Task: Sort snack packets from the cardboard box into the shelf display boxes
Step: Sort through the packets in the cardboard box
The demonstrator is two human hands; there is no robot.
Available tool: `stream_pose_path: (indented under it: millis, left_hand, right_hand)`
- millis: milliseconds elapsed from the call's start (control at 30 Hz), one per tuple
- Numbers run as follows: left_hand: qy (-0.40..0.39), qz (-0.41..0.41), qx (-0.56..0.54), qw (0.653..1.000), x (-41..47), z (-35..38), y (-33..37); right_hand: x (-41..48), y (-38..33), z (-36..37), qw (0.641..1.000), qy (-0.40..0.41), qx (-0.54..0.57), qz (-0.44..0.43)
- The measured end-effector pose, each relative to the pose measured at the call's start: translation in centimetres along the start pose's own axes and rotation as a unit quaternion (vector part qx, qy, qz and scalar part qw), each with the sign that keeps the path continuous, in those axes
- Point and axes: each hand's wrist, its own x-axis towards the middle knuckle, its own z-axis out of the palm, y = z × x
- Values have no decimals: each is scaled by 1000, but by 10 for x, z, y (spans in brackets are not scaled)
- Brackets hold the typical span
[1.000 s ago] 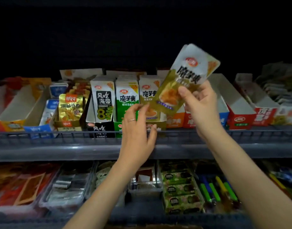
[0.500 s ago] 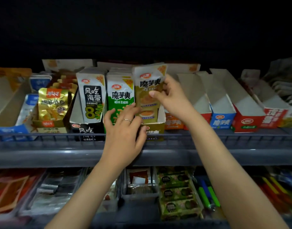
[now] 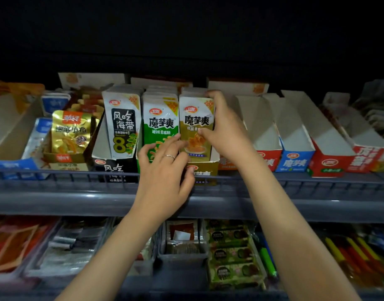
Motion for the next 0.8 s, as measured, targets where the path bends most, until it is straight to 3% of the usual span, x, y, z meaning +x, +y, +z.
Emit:
stream_pose_path:
  millis: [333, 533, 800]
  left_hand:
    - [20, 8, -16, 1000, 0, -1, -2]
    - [29, -6, -15, 999, 1, 1, 1]
    - [31, -7, -15, 999, 1, 1, 0]
  right_hand:
    - [5, -2, 11, 981, 84, -174, -25]
    - [5, -2, 14, 969, 108, -215, -62]
    - [5, -5, 26, 956, 182, -228, -8]
